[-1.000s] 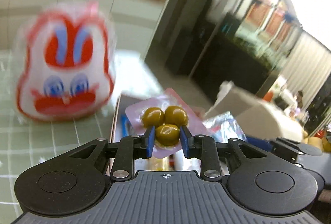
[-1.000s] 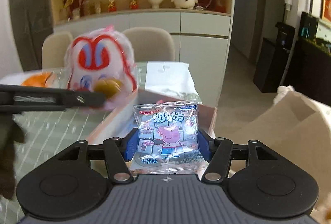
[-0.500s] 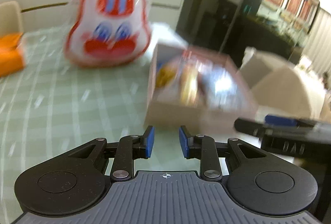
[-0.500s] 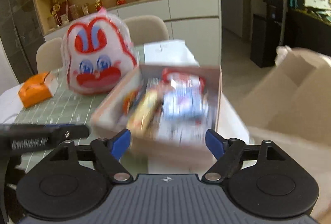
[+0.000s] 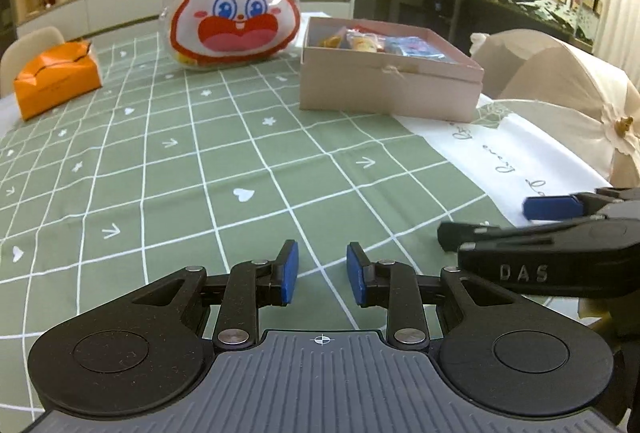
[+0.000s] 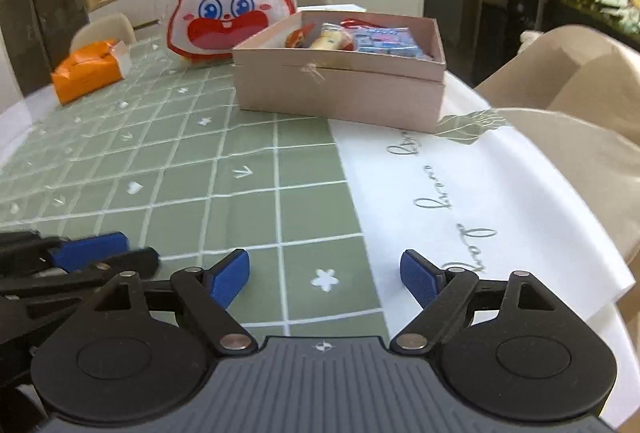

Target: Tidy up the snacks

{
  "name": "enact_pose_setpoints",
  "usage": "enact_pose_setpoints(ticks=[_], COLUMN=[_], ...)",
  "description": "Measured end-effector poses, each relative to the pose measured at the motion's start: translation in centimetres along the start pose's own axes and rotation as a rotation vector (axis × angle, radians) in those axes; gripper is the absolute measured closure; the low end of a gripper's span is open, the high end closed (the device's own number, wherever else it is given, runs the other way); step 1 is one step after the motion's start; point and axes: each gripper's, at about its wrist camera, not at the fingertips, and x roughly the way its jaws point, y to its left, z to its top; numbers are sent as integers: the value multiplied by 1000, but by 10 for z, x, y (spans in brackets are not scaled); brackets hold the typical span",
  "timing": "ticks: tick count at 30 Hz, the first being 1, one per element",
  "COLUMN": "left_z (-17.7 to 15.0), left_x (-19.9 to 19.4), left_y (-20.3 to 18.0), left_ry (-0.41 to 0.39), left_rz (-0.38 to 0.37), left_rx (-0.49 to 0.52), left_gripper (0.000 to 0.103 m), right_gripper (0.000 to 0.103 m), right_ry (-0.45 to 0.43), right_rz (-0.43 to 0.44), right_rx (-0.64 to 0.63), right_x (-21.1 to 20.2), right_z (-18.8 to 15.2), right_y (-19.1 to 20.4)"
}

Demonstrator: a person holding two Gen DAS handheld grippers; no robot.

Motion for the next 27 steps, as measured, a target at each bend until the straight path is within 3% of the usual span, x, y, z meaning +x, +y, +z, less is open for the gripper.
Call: enact_pose_setpoints(ticks=[2,5,9,13,27], left_z=[-1,-4,-13,-11,-11], left_x=[1,1,1,1,1], left_y=[-1,-4,-9,-3,-6], left_ry=[-10,-21,-69,-70,-70], left_rz=[4,21,48,27,38], left_rx=[8,18,29,-10,2], left_gripper=[71,71,71,72,72], right_gripper=[2,0,0,0,0], right_ry=[-13,-27,-55,-74,-81], right_rz=[-38,-72,-72,-75,-77], right_rx=[22,66,62,62,64], right_x=[0,-2,-4,-7,-8], right_z=[-5,-10,-16,-20,-22], right_y=[-2,-5,-7,-7,-7])
